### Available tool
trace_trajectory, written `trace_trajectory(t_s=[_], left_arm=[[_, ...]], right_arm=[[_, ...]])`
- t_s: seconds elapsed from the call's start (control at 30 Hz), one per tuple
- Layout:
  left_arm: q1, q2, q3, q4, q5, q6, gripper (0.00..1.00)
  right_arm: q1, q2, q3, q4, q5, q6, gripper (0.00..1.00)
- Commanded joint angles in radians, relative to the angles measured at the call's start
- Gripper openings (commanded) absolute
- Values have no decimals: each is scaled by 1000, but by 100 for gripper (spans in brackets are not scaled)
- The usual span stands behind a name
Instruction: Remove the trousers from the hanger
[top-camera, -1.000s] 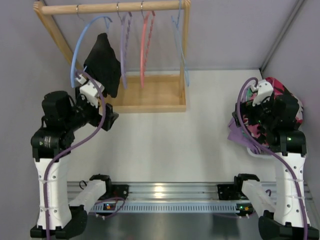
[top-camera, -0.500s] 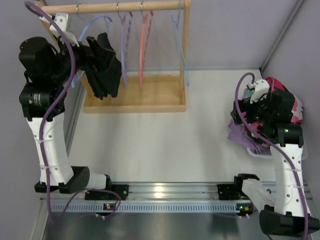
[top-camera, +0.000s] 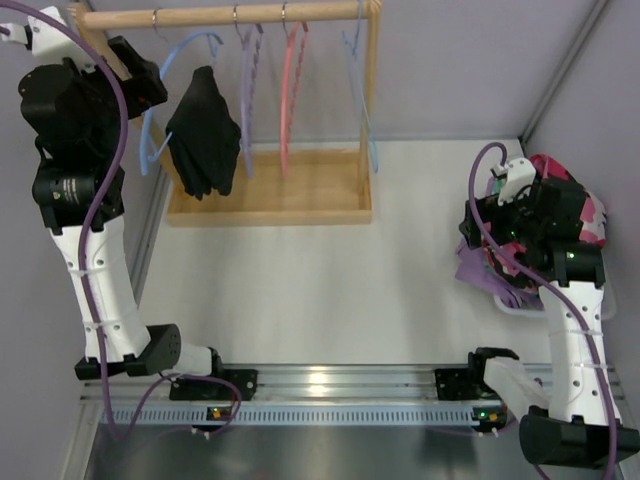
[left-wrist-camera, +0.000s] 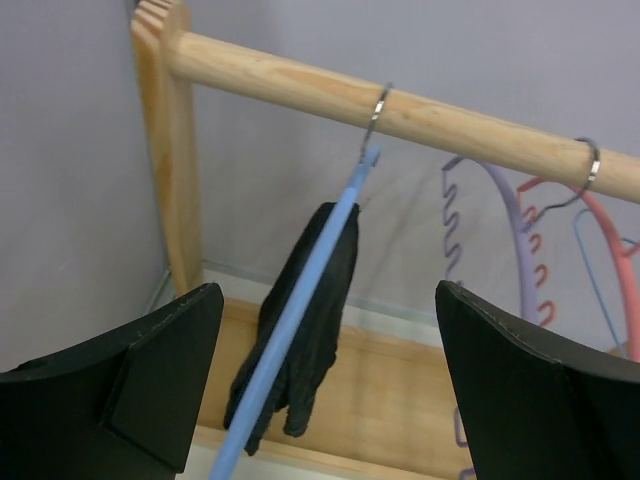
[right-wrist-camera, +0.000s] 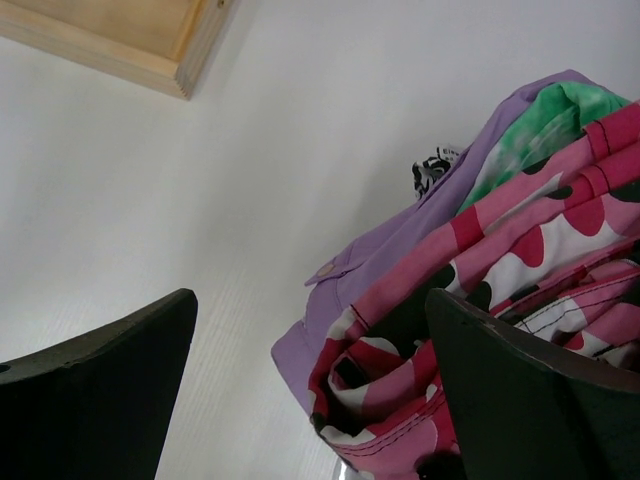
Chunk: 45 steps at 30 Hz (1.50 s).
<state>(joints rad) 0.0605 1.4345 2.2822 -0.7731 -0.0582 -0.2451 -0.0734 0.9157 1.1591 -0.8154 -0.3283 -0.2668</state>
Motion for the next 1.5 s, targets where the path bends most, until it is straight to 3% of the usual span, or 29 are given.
trace_trajectory(t_s=[0.0, 0.1, 0.33, 0.37, 0.47, 0.57, 0.77, 0.97, 1.17, 1.23, 1.47], left_arm=[[57, 20, -24, 25, -45, -3, 93], [111, 15, -93, 28, 32, -28, 92], [194, 20, -184, 34, 424, -89, 82], [196, 8, -206, 78, 533, -91, 79], [197, -77, -331, 226, 674, -137, 75], [197, -105, -365, 268, 741, -183, 69], [197, -115, -411, 331, 793, -247, 64], [197, -91, -452, 431, 794, -381, 69], [197, -49, -497, 546, 753, -630, 75], [197, -42, -501, 552, 724, -720, 72], [196, -24, -610, 833, 776, -927, 62]], right_arm=[[11, -5, 28, 24, -25, 5, 100], [11, -11, 24, 21, -26, 1, 99], [11, -23, 5, 18, -23, -3, 99], [11, -24, 2, 18, -23, -8, 100], [11, -29, -2, 16, -25, -11, 99], [11, -28, -3, 21, -26, -3, 99], [11, -29, 4, 19, -43, 3, 100], [11, -31, 4, 15, -44, -3, 99], [11, -31, 1, 13, -46, -3, 99], [11, -32, -6, 15, -44, -3, 99], [11, -32, -16, 16, -41, -6, 99]])
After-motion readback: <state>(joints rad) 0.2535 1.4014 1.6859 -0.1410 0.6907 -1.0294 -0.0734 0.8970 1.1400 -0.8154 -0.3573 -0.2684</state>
